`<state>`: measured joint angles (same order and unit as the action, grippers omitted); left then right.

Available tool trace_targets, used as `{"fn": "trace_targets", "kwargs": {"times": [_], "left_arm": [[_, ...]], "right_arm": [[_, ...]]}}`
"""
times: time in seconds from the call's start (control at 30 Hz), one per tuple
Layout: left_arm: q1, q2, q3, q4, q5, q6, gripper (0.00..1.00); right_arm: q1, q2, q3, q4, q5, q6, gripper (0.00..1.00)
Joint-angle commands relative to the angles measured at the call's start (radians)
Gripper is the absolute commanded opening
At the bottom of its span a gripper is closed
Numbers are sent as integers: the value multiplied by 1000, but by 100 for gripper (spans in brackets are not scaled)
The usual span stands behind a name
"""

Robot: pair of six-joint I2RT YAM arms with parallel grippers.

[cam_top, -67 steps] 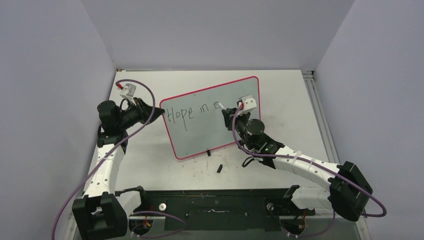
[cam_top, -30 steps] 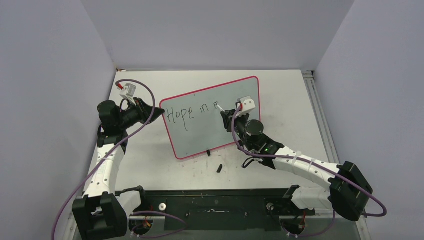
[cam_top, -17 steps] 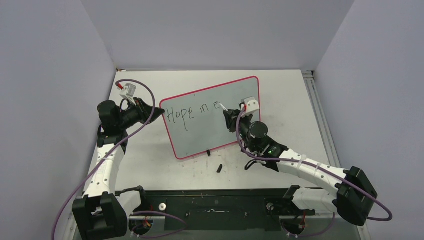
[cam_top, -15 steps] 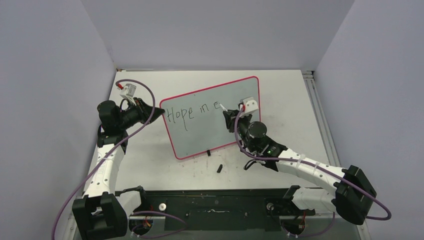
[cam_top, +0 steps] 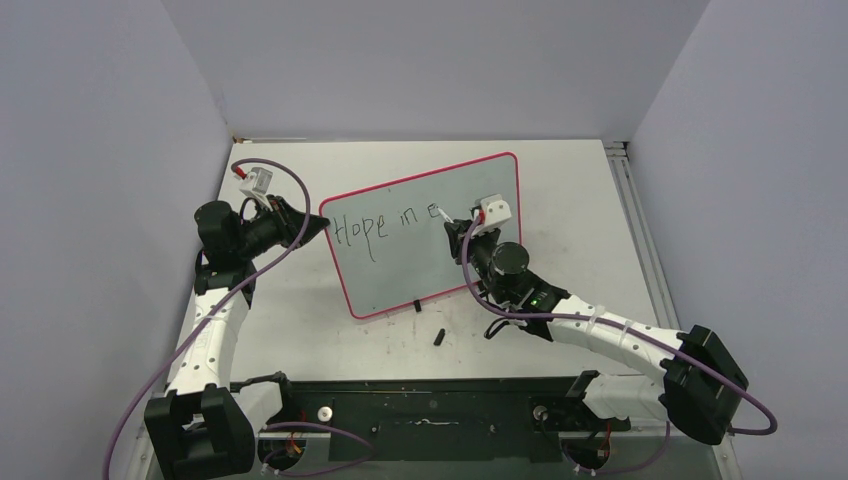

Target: Write a sentence on the whiteboard

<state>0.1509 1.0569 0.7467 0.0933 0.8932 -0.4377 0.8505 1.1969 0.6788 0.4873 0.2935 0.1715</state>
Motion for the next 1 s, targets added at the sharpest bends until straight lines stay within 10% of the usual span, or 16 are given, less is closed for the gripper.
{"fn": "trace_targets", "kwargs": {"times": [0.0, 0.97], "left_arm": [[-5, -3, 28, 3, 10, 2, 12], [-6, -6, 28, 2, 12, 1, 12]], "right_arm": [[-11, 6, 39, 73, 23, -13, 5], [-26, -37, -57, -4, 50, 44, 5]]}}
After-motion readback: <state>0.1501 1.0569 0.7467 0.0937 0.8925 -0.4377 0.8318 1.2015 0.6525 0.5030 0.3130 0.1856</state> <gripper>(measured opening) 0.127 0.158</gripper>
